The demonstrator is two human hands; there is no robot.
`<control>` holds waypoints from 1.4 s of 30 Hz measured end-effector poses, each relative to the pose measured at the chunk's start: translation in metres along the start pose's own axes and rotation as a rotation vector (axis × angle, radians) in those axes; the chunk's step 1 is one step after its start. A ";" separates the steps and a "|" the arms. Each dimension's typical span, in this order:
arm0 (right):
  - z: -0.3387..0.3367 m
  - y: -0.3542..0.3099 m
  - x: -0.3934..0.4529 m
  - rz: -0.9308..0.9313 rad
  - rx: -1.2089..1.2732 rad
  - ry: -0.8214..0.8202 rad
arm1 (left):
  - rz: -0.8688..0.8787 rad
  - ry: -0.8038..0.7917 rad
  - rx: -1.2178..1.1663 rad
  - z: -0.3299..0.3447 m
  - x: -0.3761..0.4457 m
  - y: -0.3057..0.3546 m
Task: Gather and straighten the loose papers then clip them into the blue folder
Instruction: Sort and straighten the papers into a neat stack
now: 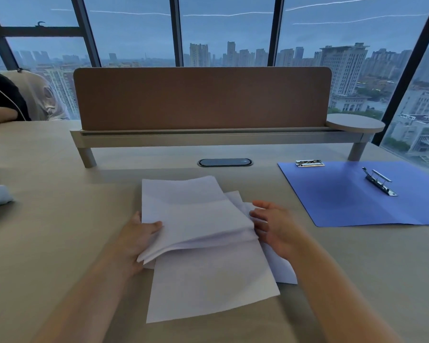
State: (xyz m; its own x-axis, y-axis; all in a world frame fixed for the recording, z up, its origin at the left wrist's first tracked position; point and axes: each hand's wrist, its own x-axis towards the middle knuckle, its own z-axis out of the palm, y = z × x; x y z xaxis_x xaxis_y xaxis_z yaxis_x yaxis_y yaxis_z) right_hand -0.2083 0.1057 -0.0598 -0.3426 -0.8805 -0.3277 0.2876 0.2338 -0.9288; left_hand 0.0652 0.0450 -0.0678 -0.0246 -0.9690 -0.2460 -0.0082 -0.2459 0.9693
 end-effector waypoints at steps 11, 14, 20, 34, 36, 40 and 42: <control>0.014 0.012 -0.010 -0.210 -0.748 -0.069 | -0.079 -0.083 -0.366 -0.004 -0.002 0.007; 0.013 0.008 -0.015 -0.205 -0.484 -0.104 | -0.004 -0.123 -0.299 -0.004 -0.007 0.009; 0.010 -0.003 -0.024 -0.060 0.039 -0.203 | 0.168 -0.183 -0.031 0.003 -0.018 0.014; 0.017 -0.001 -0.024 -0.092 0.167 -0.207 | 0.171 -0.111 -0.028 0.006 -0.011 0.009; 0.017 -0.003 -0.026 -0.094 0.166 -0.243 | 0.191 -0.127 0.014 0.005 -0.008 0.006; 0.016 -0.005 -0.028 -0.099 0.124 -0.236 | 0.245 -0.136 0.153 0.004 -0.003 0.001; 0.016 -0.005 -0.027 -0.106 0.071 -0.218 | 0.247 -0.121 0.155 0.004 -0.004 0.004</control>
State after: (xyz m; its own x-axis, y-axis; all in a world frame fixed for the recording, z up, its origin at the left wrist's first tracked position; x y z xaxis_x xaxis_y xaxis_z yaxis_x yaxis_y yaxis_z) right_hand -0.1864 0.1221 -0.0437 -0.1759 -0.9684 -0.1766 0.3250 0.1122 -0.9390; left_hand 0.0617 0.0478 -0.0633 -0.1630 -0.9866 -0.0107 -0.1389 0.0122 0.9902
